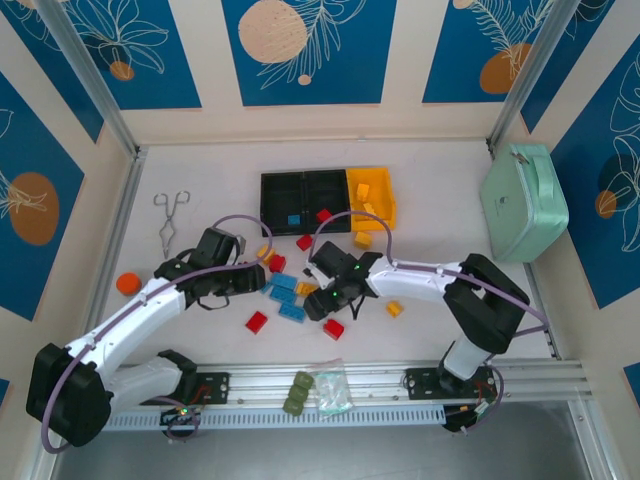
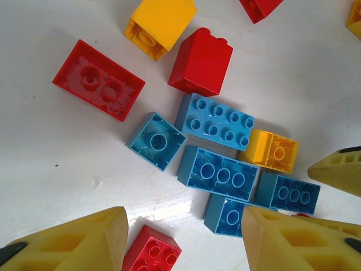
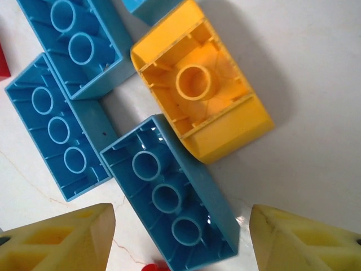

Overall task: Sort the legos into containers by color
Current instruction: Pick up the lego from the bottom-center of the table, then place the lego in the container.

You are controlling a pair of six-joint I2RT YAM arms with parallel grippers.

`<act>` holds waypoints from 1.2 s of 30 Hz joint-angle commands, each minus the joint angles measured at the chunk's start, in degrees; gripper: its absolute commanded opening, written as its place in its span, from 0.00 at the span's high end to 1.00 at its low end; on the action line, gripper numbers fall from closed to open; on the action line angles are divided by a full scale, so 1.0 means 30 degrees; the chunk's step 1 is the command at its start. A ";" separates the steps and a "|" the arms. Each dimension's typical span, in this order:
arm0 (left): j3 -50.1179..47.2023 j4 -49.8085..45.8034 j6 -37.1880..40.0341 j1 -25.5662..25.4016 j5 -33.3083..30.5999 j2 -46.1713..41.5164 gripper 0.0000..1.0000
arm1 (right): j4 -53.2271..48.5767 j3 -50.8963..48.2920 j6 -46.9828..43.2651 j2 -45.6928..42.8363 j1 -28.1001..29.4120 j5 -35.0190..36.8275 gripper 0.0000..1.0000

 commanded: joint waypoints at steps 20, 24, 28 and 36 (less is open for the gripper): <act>-0.0532 0.0206 -0.0360 0.0087 0.0317 -0.0688 0.45 | -0.3596 0.2768 -0.0614 -0.1720 0.1070 0.2654 0.73; -0.0569 0.0292 -0.0639 0.0109 0.0348 -0.0926 0.44 | -0.4416 0.4390 -0.0133 -0.2242 0.0052 0.1584 0.73; -0.0864 0.0502 -0.1198 0.0090 0.0254 -0.1673 0.44 | -0.5193 0.6820 0.0567 -0.1149 -0.0931 0.0716 0.73; -0.1458 0.0434 -0.2441 0.0090 0.0747 -0.3543 0.45 | -0.6910 1.2711 0.2363 0.3316 -0.2567 -0.0227 0.73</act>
